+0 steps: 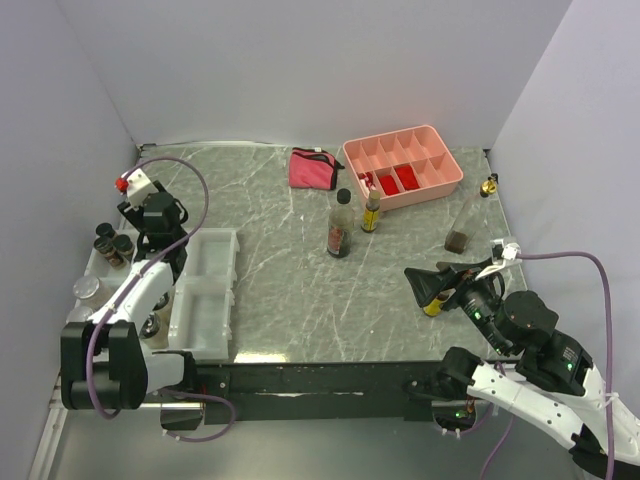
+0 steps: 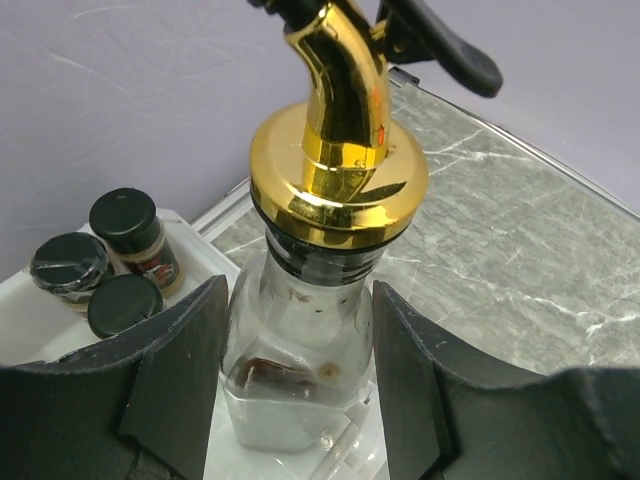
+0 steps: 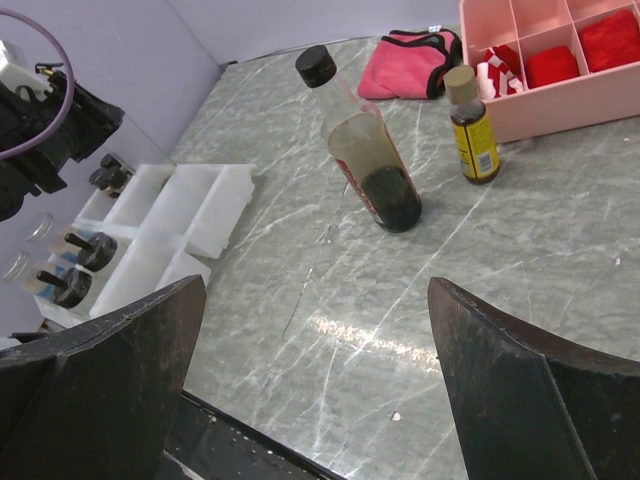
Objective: Organize the condiment bottles
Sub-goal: Place the bottle in the storage box, then pick up the bottle from the center of the board.
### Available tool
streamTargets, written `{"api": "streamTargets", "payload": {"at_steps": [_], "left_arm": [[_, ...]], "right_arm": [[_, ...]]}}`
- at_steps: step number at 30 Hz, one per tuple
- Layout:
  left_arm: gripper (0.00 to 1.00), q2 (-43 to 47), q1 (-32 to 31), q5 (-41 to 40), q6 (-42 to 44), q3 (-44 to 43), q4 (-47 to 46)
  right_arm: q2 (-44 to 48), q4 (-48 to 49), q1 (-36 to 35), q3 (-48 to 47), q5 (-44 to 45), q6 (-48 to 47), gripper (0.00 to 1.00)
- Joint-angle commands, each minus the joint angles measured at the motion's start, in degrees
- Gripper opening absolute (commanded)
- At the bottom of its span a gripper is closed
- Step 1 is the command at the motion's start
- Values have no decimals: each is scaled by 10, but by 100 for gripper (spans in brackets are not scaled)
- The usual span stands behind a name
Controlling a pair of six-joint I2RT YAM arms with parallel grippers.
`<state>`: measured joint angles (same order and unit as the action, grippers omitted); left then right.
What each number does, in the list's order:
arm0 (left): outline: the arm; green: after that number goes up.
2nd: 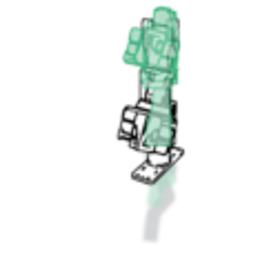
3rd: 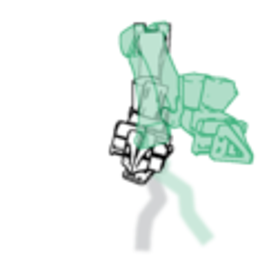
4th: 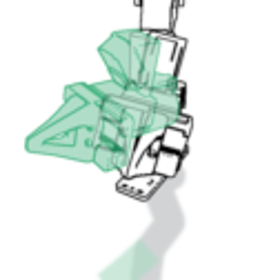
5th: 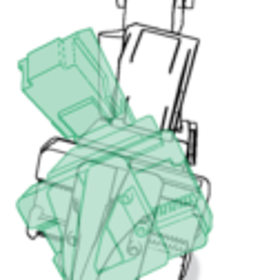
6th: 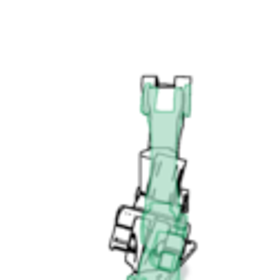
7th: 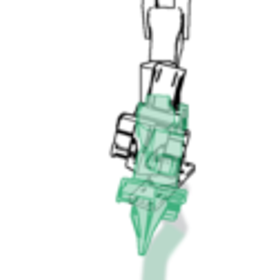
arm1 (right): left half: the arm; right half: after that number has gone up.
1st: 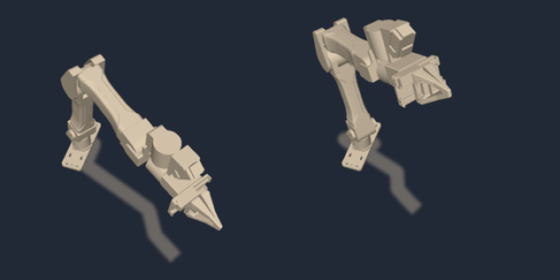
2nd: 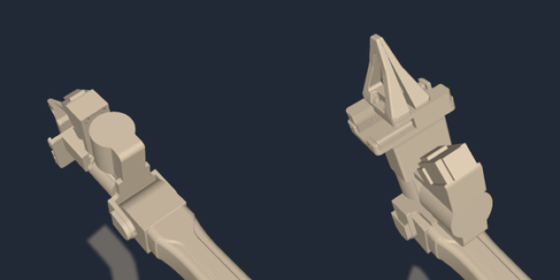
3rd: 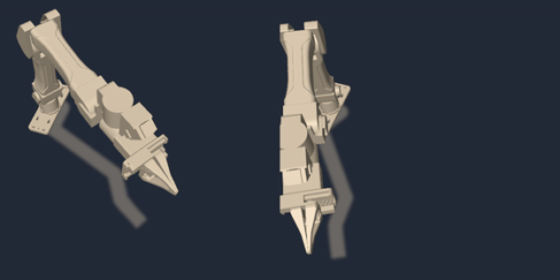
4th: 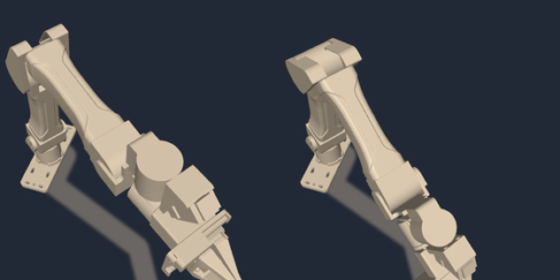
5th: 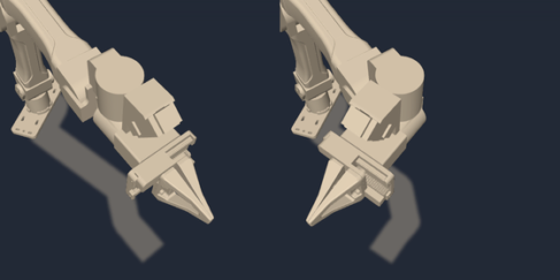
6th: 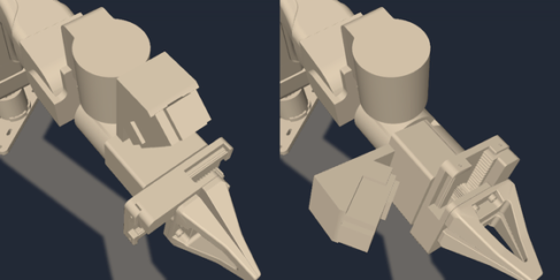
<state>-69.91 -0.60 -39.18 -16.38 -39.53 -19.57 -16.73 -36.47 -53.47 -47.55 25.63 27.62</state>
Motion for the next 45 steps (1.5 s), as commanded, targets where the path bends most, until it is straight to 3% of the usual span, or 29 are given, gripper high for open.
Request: {"api": "streamTargets", "payload": {"at_steps": [1,9,21,26,36,41,45], "left_arm": [[55,1,1,19,-11,-20,-49],[99,31,1,9,-62,-108,113],[100,76,0,114,-93,-211,295],[99,85,0,109,-95,-270,363],[99,96,0,96,-67,-340,393],[99,93,0,189,-52,-386,397],[99,87,0,369,-37,-390,380]], "right_arm": [[6,3,2,-11,10,3,100],[0,7,2,-11,3,6,100],[-37,18,2,-20,-30,31,100],[-80,22,2,-27,-45,45,100],[-145,26,2,-39,-44,73,100],[-189,29,2,-59,-10,58,100],[-252,3,3,-89,68,44,100]]}}
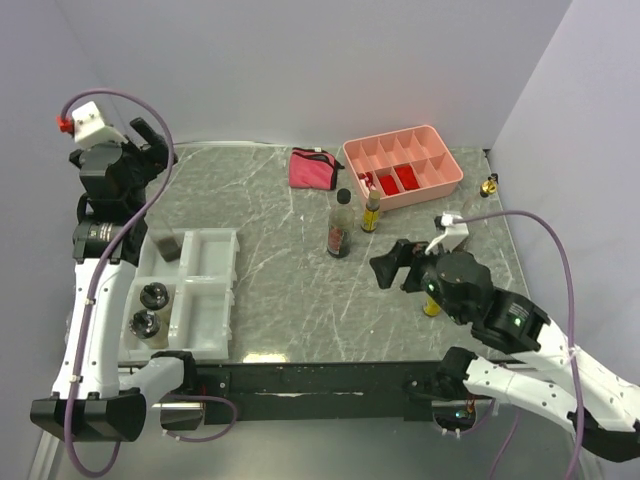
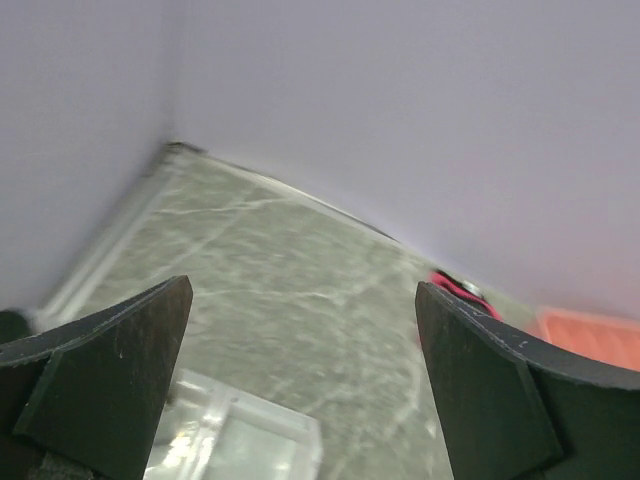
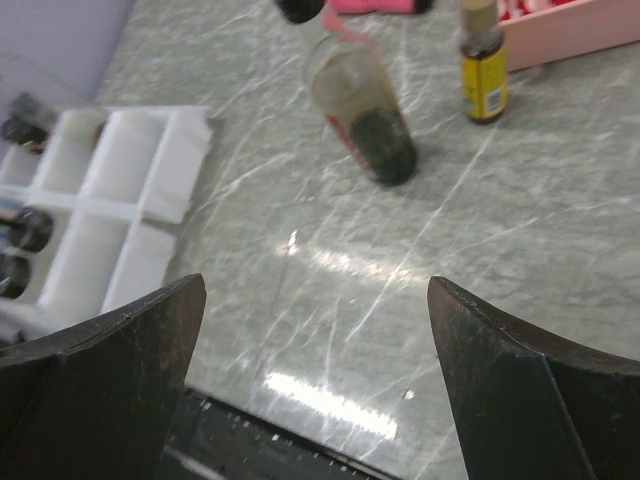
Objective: Organize the condiment bottles
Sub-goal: Pick up the bottle from the center of the board.
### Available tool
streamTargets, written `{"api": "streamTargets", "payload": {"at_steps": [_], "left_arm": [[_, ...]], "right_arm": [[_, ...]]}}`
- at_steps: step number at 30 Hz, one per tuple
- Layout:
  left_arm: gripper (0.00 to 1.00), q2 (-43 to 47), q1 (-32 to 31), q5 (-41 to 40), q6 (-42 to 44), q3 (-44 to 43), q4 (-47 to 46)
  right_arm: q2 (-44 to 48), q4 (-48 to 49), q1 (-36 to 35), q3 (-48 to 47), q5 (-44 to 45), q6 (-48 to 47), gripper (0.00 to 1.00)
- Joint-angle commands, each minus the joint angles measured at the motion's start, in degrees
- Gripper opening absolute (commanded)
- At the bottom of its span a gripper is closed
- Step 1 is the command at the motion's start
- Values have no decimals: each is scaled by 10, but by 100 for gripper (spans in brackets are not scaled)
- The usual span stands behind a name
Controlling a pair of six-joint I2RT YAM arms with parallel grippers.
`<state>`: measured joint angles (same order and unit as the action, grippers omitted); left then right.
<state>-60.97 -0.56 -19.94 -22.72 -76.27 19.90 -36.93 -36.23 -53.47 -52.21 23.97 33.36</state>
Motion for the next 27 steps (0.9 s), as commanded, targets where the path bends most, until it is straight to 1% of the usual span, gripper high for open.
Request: {"api": "streamTargets", "payload": {"at_steps": [1,2,4,5,6,7,8,9,10,11,12,13,14,15,16,18,19,20,21,22,24,26,27], "left_arm": [[99,-5,-1,207,25,-20,-21],[99,-9,-5,235,26,-11,-27],[99,-11,-18,284,25,8,-46],[99,-15,-49,284,33,23,-49],[99,-15,-70,283,42,28,-50],[99,-20,-92,266,60,30,-46],[99,-21,-133,256,63,28,-34],[100,-23,-150,256,64,25,-32],[99,-24,-166,274,71,24,-29],[99,-22,-197,277,72,24,-27],[99,-21,-211,279,72,27,-28],[99,-20,-225,283,77,31,-24],[99,-17,-244,291,78,33,-21],[100,-15,-250,294,79,38,-21],[100,-7,-254,300,83,55,-25],[100,1,-255,304,89,77,-36],[99,12,-256,301,100,97,-39],[99,18,-256,281,103,108,-42],[99,26,-260,262,105,121,-47],[99,47,-265,243,106,155,-76],[99,71,-270,232,105,193,-114],[99,84,-272,229,102,197,-105],[99,86,-273,210,101,194,-103]], "right_arm": [[-79,-7,6,-61,98,-17,100],[-94,-16,11,-71,105,-22,100],[-132,-17,52,-91,107,-38,100],[-143,-12,79,-98,93,-44,100],[-152,-8,145,-107,41,-59,100],[-167,-6,171,-113,27,-66,100],[-173,-6,193,-119,20,-71,100],[-179,-7,233,-133,19,-74,100],[-189,-9,248,-140,29,-72,100],[-195,-7,266,-143,35,-67,100],[-200,-2,281,-143,41,-65,100],[-215,7,322,-144,44,-61,100],[-224,10,345,-145,45,-58,100],[-231,14,364,-146,52,-54,100],[-240,28,400,-144,67,-52,100],[-238,58,433,-123,65,-50,100],[-233,85,446,-115,60,-48,100],[-232,98,465,-109,62,-46,100],[-231,112,469,-96,67,-51,100],[-235,135,473,-91,75,-54,100],[-239,169,479,-77,93,-81,100],[-239,218,482,-62,97,-115,100],[-236,235,484,-48,99,-124,100]]}}
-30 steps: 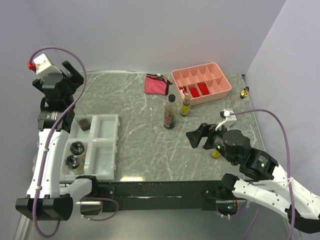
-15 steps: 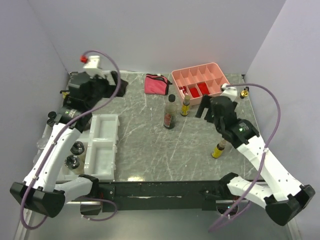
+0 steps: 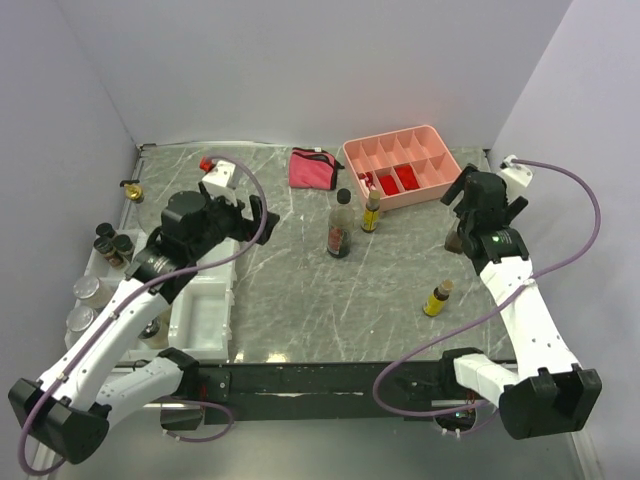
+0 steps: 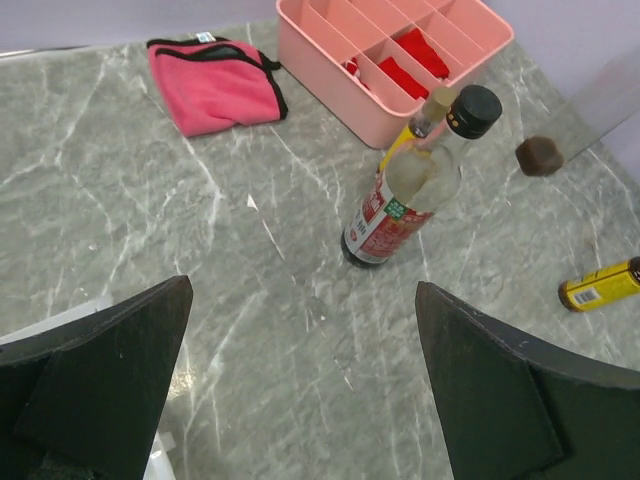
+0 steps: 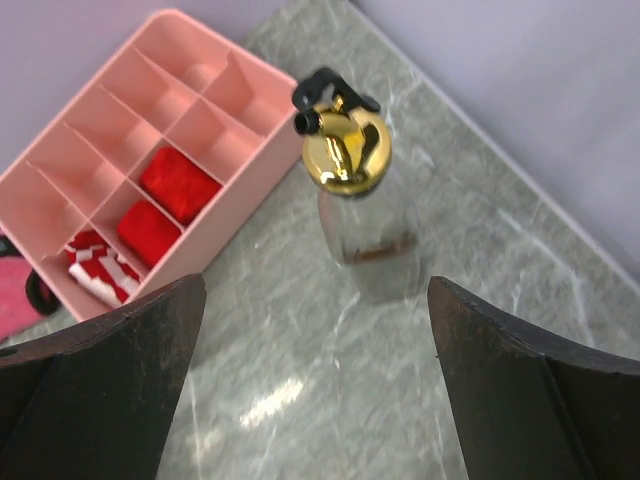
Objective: Organize the condiment bottles
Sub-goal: Pick up the bottle from the center of the board.
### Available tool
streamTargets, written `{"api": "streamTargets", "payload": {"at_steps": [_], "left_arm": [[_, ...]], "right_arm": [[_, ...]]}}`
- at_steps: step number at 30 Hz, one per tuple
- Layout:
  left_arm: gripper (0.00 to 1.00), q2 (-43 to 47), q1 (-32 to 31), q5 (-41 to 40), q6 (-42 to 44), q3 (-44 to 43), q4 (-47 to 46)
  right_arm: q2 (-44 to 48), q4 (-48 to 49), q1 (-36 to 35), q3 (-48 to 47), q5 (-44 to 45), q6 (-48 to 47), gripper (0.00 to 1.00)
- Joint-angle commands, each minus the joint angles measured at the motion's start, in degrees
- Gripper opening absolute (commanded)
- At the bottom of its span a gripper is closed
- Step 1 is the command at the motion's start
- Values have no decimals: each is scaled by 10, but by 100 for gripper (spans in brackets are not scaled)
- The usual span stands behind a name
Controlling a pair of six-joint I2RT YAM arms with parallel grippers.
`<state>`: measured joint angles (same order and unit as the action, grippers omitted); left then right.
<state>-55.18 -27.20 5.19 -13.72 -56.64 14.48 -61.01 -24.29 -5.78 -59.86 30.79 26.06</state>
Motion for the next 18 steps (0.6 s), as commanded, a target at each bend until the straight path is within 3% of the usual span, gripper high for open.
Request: {"api": "streamTargets", "payload": {"at_steps": [1,6,12,18], "left_arm": [[99,36,-7,-47,9,2,-52],[99,58,-7,-80,2,17,-69],[99,68,-9,-96,4,16,-64],[99,78,-15,-141,6,21,-63]], "right_arm": [[3,139,8,33,32,-58,100],[-30,156,27,24,51,-86,97],[-64,196,41,26,16,-116,84],[-82,233,45,47,39,-150,82]]}}
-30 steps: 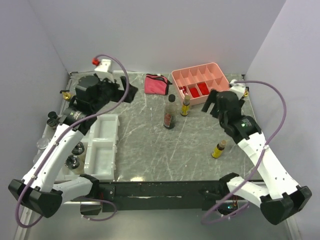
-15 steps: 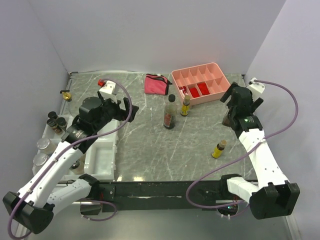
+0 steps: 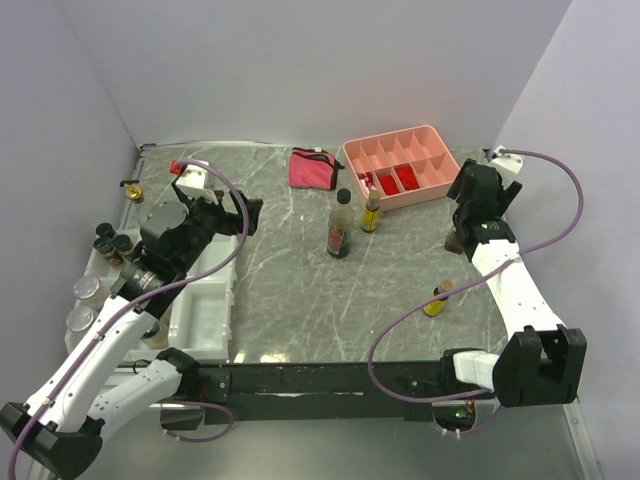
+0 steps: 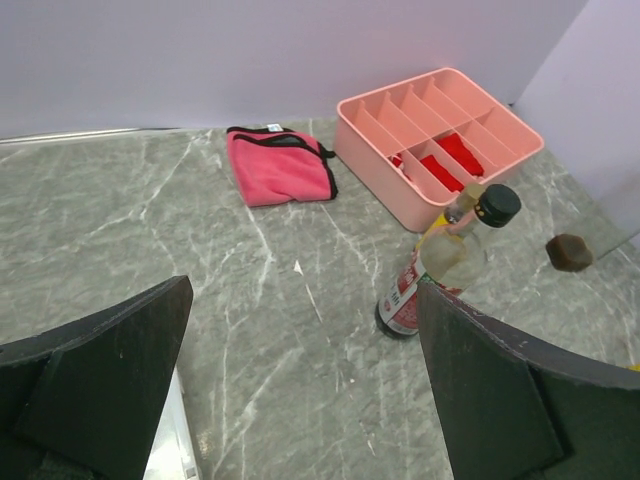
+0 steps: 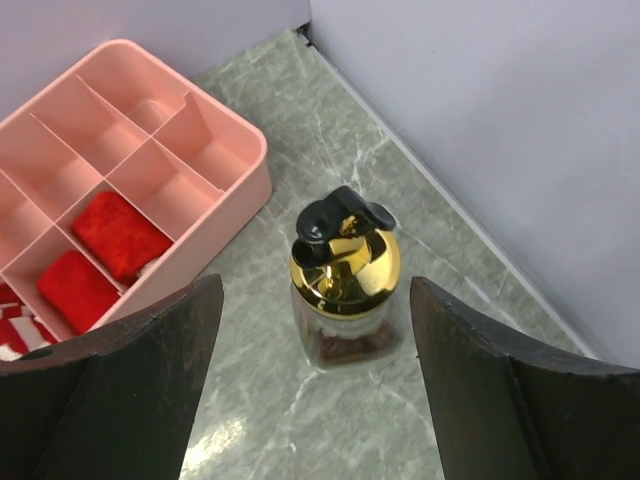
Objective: Organize the condiment bottles
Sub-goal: Pick up the bottle from the center of the board, then place the bottle at the center of the board.
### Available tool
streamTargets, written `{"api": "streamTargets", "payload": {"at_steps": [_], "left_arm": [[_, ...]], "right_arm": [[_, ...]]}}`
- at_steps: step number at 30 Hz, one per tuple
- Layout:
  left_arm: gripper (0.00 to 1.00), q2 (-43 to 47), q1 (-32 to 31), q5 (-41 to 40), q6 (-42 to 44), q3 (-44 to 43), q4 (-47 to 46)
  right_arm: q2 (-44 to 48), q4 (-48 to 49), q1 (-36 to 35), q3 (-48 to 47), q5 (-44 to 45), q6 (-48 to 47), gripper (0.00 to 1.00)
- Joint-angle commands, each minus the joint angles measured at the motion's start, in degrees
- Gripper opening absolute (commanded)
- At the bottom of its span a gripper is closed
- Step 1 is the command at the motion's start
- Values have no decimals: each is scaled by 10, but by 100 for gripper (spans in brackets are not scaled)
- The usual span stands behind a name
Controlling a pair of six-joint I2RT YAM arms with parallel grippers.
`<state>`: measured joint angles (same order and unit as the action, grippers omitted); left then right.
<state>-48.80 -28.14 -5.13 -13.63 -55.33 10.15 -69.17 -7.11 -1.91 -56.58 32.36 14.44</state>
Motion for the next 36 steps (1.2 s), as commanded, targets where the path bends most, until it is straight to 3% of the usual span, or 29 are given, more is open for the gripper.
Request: {"api": "streamTargets", "payload": {"at_steps": [1,5,12,17,26,32,36], "left_arm": [[100,15,-6,-41,6,8,-21],[99,12,-6,-58,6,8,-18],[99,22,-6,-84,8,14,-26],[99,32,-6,-98,6,18,-30],[99,35,-6,-104,5,19,-31],[99,52,-6,-117,7,25,-36],[99,58,-6,-116,11,28,-38]], "right_arm": [[0,69,9,16,23,-37,82],[-7,114,16,30,20,-62,75],[-22,116,16,21,17,-81,32],[2,52,16,-12,46,-64,0],[54,-58,-56,-91,148,-70,0],[73,-129,-88,-174,155,-78,0],[81,-127,-159,-220,162,-112,0]]}}
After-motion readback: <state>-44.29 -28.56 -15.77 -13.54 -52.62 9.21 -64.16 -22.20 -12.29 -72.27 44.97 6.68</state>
